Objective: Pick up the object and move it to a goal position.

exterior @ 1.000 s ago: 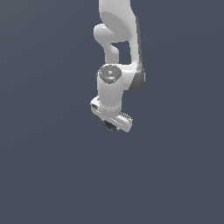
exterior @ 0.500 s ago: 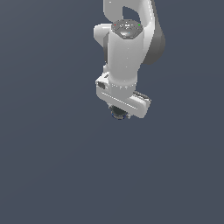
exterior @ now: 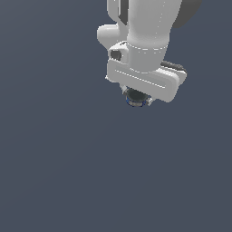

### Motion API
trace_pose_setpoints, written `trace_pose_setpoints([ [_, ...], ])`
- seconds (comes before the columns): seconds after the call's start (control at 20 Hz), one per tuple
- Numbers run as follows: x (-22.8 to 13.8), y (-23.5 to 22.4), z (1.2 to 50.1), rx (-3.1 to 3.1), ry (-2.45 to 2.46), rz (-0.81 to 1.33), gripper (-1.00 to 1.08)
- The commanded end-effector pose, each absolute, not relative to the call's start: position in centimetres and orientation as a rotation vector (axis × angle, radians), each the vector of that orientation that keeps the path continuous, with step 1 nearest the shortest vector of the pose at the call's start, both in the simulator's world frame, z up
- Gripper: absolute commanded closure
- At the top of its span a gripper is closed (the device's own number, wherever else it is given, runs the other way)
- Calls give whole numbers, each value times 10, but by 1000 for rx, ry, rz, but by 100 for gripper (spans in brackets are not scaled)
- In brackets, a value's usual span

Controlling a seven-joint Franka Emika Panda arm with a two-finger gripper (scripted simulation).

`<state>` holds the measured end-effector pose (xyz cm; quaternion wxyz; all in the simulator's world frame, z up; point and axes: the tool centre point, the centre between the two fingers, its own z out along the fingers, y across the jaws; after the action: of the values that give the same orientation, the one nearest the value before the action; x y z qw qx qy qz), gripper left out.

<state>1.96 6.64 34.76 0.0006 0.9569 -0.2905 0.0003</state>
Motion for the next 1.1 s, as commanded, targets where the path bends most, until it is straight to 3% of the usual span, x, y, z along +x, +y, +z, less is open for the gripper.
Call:
trace_pose_setpoints([
  [0.0, 22, 74, 372, 3005, -913, 1, 108],
  [0.55, 32, 101, 450, 3006, -912, 0, 108],
  [1.05, 38, 112, 484, 3006, -912, 0, 108],
])
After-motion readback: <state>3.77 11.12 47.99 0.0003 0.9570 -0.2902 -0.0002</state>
